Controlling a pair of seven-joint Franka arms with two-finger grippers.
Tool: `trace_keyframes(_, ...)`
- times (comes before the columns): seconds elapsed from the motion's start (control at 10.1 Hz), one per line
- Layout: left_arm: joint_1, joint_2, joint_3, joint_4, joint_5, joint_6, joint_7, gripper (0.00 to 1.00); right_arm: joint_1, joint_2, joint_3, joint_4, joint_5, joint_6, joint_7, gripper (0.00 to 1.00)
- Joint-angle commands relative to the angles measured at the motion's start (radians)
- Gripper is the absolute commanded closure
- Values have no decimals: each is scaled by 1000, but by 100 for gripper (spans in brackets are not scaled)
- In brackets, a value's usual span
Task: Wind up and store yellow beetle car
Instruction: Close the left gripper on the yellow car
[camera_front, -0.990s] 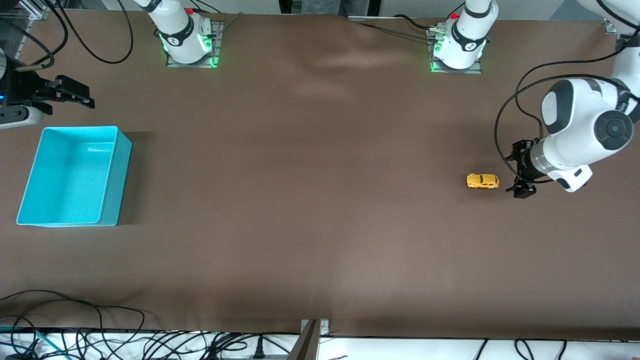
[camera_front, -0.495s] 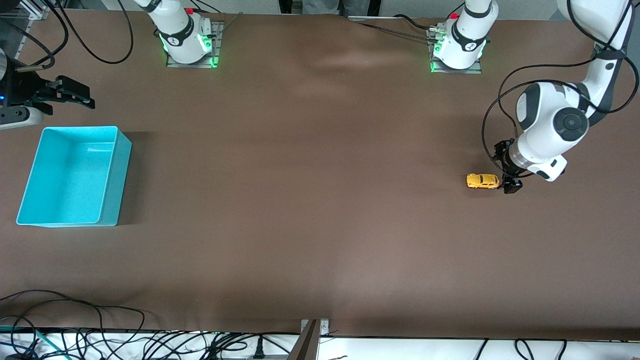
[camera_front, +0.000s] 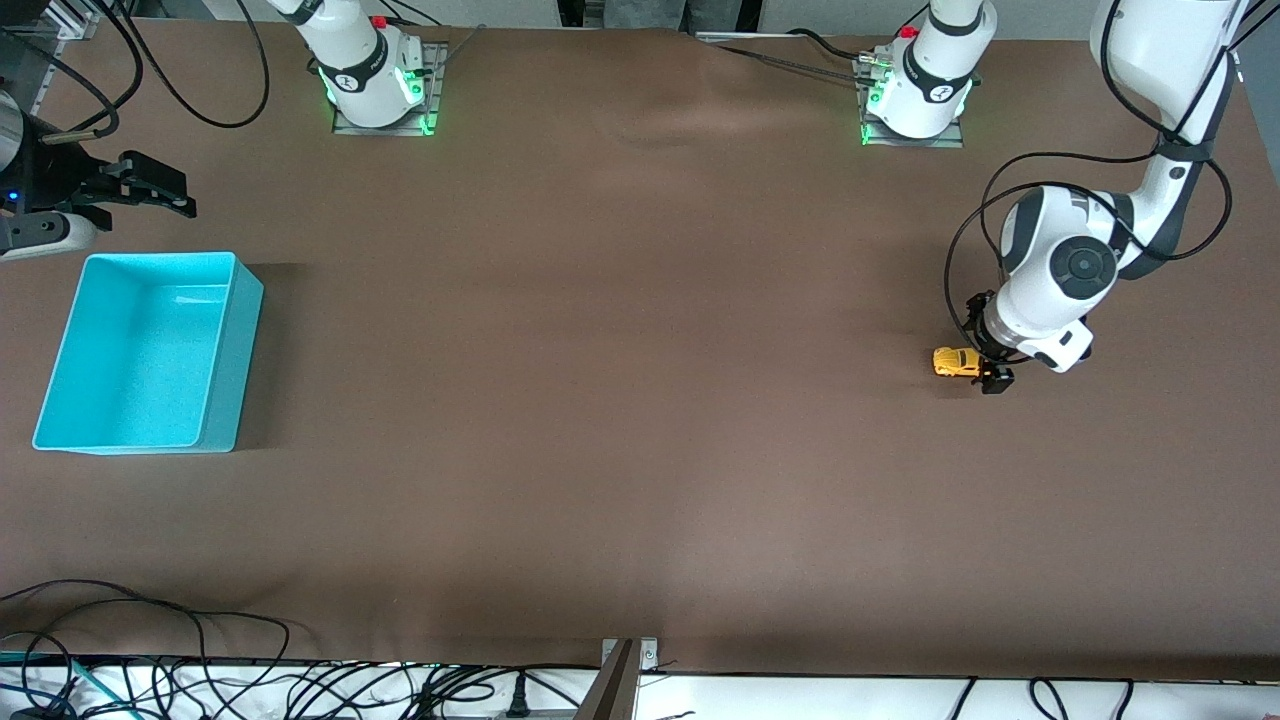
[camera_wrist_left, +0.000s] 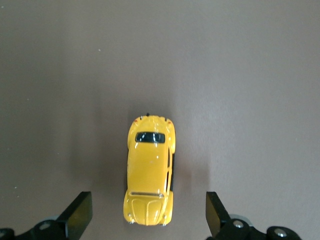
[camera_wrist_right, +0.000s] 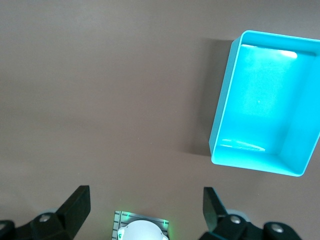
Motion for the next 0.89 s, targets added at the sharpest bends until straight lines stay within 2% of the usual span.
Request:
trace_keyframes(0.0,3,36,-7,21,45,2,-16,0,1,0,1,9,9,-2,3,0)
trace_keyframes(0.79,23,59,1,21,45,-6,16,0,26,7,4,7,9,12,12,0)
